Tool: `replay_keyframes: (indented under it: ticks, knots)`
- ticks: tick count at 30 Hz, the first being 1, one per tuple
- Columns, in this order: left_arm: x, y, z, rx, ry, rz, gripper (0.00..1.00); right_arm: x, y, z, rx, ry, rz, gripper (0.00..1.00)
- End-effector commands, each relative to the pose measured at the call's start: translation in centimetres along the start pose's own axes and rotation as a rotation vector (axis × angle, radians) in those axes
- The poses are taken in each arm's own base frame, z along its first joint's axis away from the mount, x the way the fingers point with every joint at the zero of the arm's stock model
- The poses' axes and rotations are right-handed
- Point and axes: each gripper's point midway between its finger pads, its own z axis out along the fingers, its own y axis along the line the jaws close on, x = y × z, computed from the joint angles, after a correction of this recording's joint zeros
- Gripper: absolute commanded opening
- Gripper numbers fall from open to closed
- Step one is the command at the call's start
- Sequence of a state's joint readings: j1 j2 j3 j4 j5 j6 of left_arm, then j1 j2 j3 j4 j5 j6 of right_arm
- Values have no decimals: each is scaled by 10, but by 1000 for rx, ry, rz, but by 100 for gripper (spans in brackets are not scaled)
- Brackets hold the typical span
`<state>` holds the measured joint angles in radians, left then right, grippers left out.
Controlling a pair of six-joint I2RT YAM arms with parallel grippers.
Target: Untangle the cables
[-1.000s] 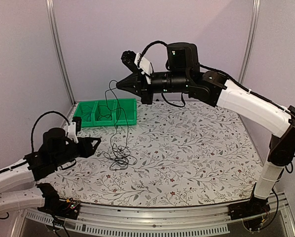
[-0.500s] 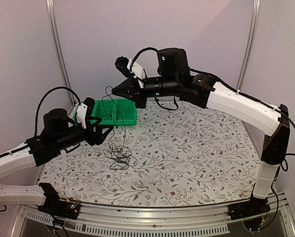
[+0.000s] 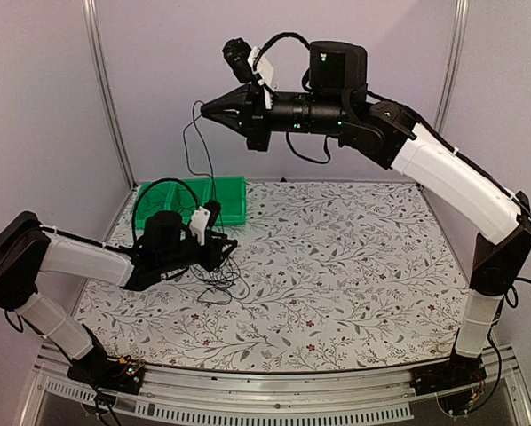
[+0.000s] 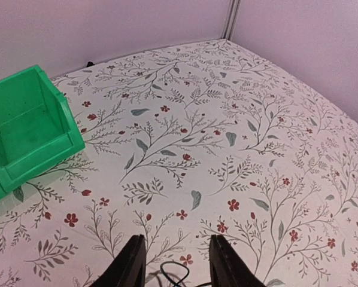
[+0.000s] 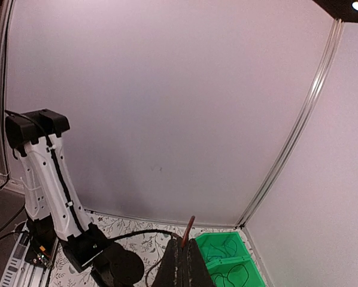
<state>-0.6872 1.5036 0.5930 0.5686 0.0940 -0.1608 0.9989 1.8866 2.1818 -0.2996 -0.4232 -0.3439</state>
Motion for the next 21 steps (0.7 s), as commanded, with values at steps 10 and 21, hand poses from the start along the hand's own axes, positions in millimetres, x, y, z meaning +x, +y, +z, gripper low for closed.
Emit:
replay_keyframes:
  ticks: [10,21]
  knots:
    - [110,11,29,13,255,-81,24,-201,-29,-93,246,-486,-238,0]
    - [96,16,-27,-57,246,-101,26,-120,-28,-66,222,-263,-195,0]
